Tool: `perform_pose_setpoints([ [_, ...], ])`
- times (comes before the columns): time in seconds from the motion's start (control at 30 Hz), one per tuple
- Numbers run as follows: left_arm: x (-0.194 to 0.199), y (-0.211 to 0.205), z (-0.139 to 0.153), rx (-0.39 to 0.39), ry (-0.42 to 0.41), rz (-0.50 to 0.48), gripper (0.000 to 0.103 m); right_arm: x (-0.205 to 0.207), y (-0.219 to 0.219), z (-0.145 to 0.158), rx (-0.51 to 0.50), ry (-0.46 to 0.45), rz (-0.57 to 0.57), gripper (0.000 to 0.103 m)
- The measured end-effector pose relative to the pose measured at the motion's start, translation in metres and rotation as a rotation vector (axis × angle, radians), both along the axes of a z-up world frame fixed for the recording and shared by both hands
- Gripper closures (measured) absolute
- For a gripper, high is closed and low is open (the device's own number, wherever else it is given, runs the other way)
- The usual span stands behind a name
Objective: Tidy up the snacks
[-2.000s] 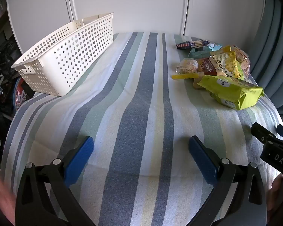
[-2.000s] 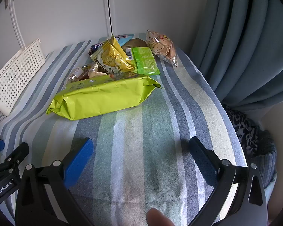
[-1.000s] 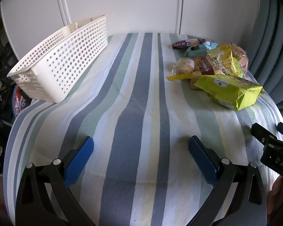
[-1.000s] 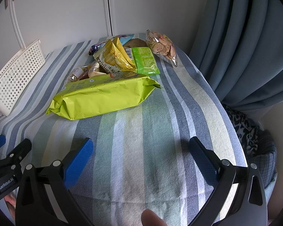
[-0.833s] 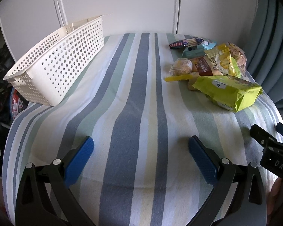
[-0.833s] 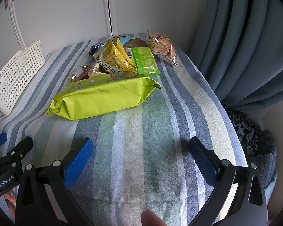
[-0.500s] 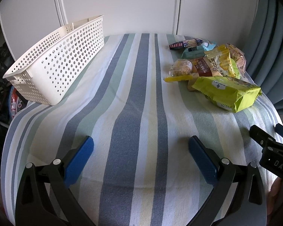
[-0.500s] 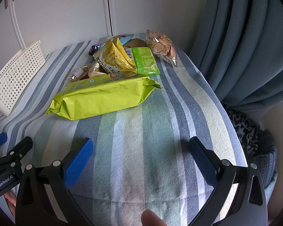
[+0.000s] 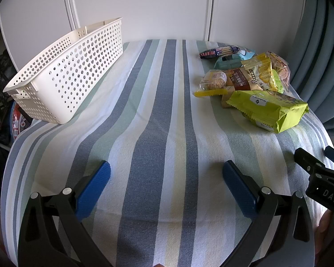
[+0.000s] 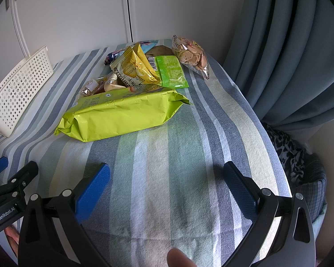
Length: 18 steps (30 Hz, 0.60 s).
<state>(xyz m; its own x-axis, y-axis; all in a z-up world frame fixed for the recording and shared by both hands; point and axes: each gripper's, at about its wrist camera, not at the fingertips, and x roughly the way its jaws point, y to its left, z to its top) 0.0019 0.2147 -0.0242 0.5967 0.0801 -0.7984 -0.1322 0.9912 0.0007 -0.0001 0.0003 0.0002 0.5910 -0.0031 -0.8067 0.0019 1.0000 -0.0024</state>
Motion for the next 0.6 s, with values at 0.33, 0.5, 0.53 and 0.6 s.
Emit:
perform_pose_setpoints([
  [0.33,0.0,0.0001,0.0,-0.003,0.0,0.0,0.002,-0.0009,0.0019,-0.0002,-0.004,0.0,-0.002,0.005],
  [0.5,0.0006,-0.0007,0.0005,0.001,0.001,0.0,0.002,-0.0025,-0.0001,0.0006,-0.004,0.0,0.0,0.005],
  [0.53,0.001,-0.0015,0.0007,0.005,0.001,0.001,0.002,-0.0027,0.0001,0.0007,-0.005,0.0,0.0,0.005],
  [0.6,0.0016,-0.0023,0.0014,0.005,0.001,0.001,0.002,-0.0018,0.001,0.0006,-0.005,0.0,0.0,0.005],
])
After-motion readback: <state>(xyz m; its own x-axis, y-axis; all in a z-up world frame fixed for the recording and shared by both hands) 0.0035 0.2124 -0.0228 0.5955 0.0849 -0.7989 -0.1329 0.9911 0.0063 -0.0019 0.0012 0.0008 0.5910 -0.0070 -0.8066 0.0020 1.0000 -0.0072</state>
